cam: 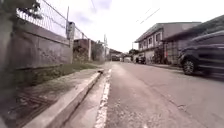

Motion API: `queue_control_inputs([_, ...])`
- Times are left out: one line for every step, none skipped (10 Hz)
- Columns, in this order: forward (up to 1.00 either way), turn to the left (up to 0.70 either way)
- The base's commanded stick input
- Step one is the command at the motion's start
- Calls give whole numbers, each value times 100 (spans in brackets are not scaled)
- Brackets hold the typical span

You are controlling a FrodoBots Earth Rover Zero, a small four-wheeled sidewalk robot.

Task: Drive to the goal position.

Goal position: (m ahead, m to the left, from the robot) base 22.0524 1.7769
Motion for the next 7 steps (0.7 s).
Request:
queue_control_inputs([70, -9])
queue_control_inputs([70, -22])
queue_control_inputs([70, -22])
queue_control_inputs([70, -6])
queue_control_inputs([70, -3])
queue_control_inputs([70, -1])
queue_control_inputs([70, 0])
